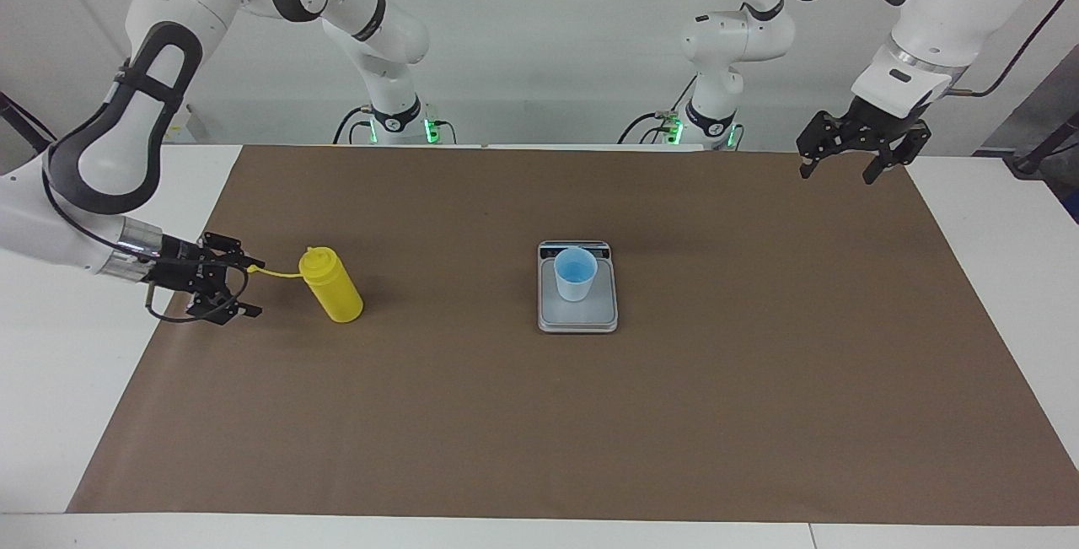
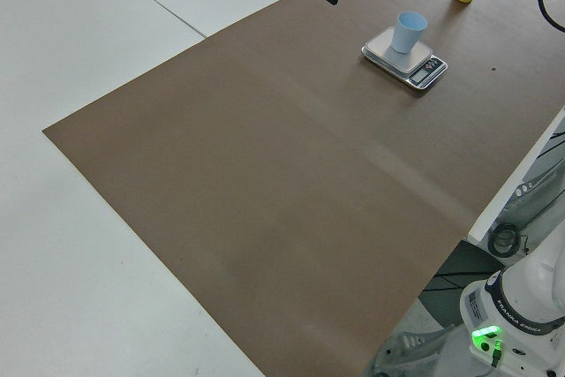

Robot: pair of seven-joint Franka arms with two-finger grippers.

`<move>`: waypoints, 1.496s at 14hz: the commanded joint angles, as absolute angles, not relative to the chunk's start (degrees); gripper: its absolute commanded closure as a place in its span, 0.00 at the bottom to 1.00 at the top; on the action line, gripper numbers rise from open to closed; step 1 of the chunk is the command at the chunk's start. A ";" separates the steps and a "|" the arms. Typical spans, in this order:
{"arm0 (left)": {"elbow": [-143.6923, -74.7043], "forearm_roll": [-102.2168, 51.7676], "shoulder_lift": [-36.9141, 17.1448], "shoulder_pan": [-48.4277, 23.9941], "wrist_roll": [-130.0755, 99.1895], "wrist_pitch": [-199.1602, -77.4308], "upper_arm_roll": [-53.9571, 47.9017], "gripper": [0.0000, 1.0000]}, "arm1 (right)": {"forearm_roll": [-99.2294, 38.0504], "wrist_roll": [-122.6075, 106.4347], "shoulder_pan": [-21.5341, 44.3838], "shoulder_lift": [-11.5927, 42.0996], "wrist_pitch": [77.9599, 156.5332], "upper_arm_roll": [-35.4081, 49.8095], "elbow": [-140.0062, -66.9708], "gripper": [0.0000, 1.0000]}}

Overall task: Pour seasoning into cup on scale with both arms
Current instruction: 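Move the right gripper around and grasp the yellow bottle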

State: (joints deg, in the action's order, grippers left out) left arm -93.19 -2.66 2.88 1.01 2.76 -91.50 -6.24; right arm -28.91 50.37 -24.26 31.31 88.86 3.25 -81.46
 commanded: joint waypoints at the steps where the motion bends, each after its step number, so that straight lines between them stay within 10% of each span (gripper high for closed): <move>1: -94.13 -2.20 4.04 1.41 2.46 -90.97 -6.42 0.00 | -32.51 52.64 -24.00 31.20 89.03 3.52 -84.80 0.00; 16: -94.13 -2.20 4.04 1.41 2.46 -90.97 -6.42 0.00 | -43.05 50.01 -23.20 26.19 93.96 4.04 -99.66 0.00; 17: -94.13 -2.20 4.13 1.41 2.37 -90.97 -6.42 0.00 | -44.02 49.49 -23.20 25.84 93.87 3.96 -100.02 0.17; 18: -94.13 -2.20 4.04 1.41 2.37 -90.97 -6.42 0.00 | -44.21 48.79 -23.29 25.84 93.69 3.96 -99.93 0.75; 21: -94.13 -2.20 4.04 1.41 2.37 -90.97 -6.42 0.00 | -44.56 49.04 -23.29 25.58 94.13 3.96 -99.76 1.00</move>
